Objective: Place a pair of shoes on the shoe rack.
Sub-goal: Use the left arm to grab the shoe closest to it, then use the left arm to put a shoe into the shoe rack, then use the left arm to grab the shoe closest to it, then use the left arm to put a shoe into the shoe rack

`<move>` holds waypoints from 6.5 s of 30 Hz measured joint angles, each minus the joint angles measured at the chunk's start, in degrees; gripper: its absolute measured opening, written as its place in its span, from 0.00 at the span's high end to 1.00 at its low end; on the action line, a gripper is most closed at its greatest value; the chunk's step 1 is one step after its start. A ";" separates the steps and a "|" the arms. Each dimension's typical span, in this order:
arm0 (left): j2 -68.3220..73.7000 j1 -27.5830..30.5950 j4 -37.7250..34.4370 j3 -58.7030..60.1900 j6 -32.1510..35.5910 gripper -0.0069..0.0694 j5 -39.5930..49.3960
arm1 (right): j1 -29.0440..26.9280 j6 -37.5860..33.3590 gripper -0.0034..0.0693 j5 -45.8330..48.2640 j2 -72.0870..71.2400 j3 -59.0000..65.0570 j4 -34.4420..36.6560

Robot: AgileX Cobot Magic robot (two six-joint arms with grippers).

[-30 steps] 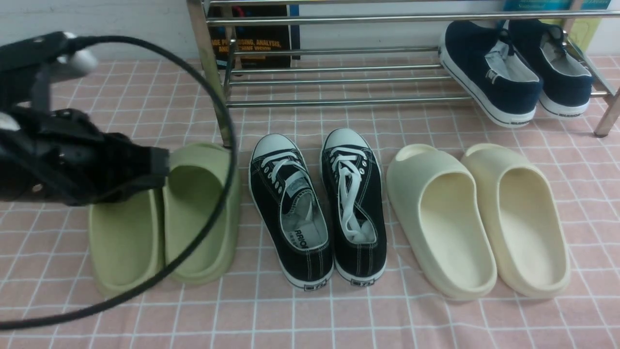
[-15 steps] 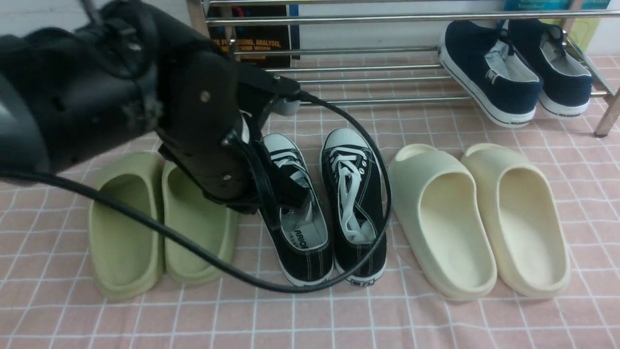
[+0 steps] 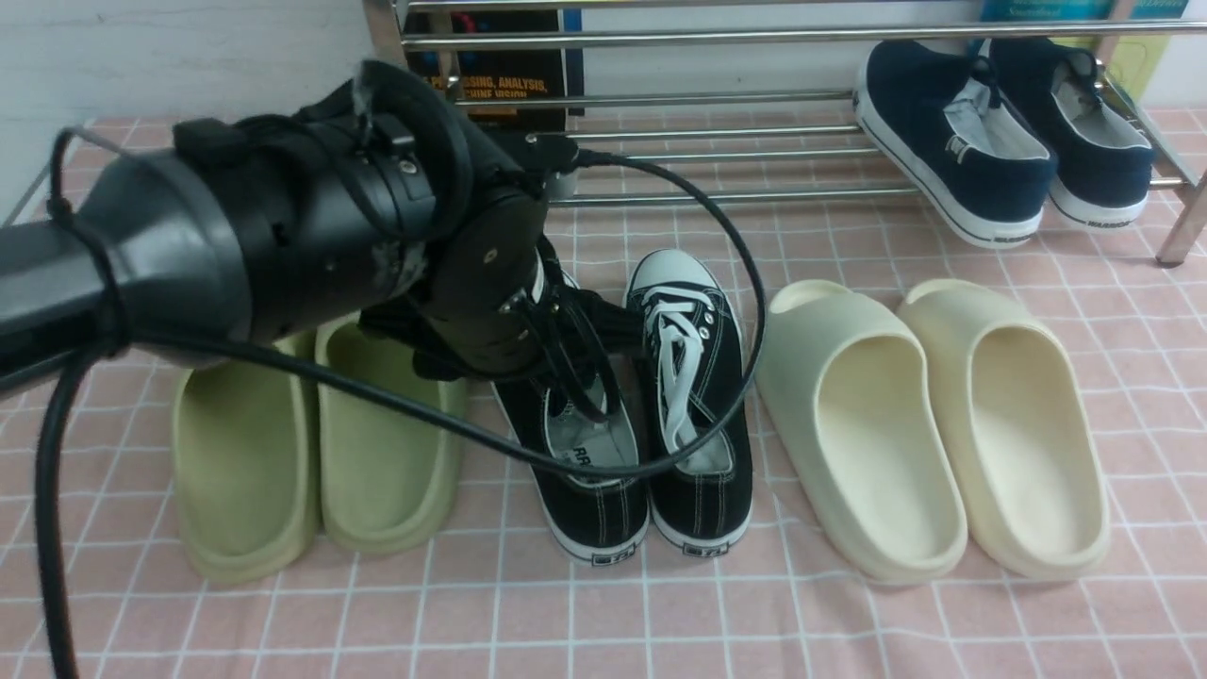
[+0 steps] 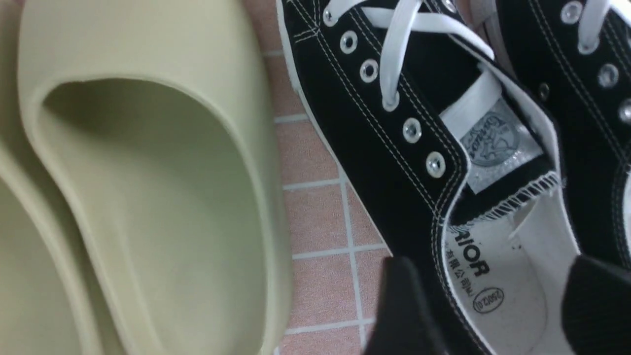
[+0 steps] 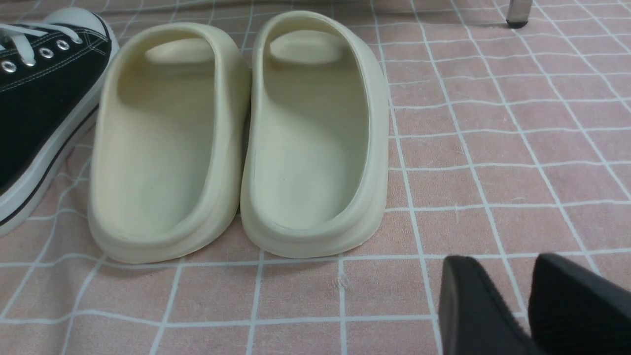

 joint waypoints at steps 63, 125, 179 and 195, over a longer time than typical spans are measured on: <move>38.50 14.57 -1.09 -53.27 4.07 0.87 -6.92 | 0.00 0.00 0.63 0.00 0.00 0.00 -0.06; 31.97 10.01 -9.46 -51.91 26.34 0.90 20.53 | 0.00 0.00 0.63 0.00 0.00 0.00 -0.12; 17.57 3.07 -28.78 -16.49 28.86 0.86 -2.93 | 0.00 0.00 0.63 0.00 0.00 0.00 -0.12; 34.83 3.22 -19.60 -53.89 22.47 0.87 6.22 | 0.00 0.00 0.63 0.00 0.00 0.00 -0.12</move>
